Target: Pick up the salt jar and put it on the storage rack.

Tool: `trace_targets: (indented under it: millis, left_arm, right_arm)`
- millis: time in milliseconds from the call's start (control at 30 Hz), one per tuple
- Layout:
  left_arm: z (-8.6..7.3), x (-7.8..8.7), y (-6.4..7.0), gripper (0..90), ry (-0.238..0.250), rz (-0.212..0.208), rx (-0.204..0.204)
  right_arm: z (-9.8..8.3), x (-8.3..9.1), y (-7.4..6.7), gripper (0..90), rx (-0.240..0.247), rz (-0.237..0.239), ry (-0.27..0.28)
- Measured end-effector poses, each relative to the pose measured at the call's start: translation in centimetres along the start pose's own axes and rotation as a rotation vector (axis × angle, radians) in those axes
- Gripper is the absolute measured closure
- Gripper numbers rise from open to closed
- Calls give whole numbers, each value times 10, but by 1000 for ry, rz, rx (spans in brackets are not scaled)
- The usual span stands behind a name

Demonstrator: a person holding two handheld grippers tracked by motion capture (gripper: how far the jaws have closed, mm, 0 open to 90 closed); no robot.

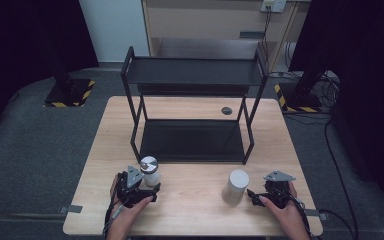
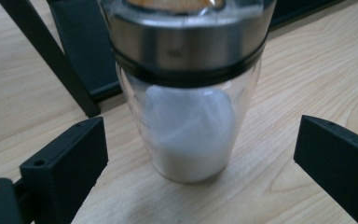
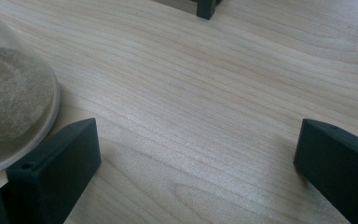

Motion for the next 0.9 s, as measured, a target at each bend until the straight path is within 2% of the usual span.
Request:
trace_targets:
  millis: [167, 700, 900]
  left_arm:
    - [0, -3, -1, 20, -1, 4, -4]
    - [-1, -8, -6, 65, 50, 16, 4]
    - [-1, -13, -6, 85, 70, 12, 29]
  right_arm:
    - [0, 0, 0, 12, -1, 0, 0]
    - [0, 0, -2, 12, -9, -5, 0]
    - [0, 0, -2, 13, -9, -6, 0]
Point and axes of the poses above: each handheld gripper's, and its own axes: x roughly backward along the jaws, z roughly out of its top, y roughly to its right, the point moved 1 cm from there along -x, roughly forward along the jaws, and after that the axes turned 2 degrees about z, right-handed, at the moved point
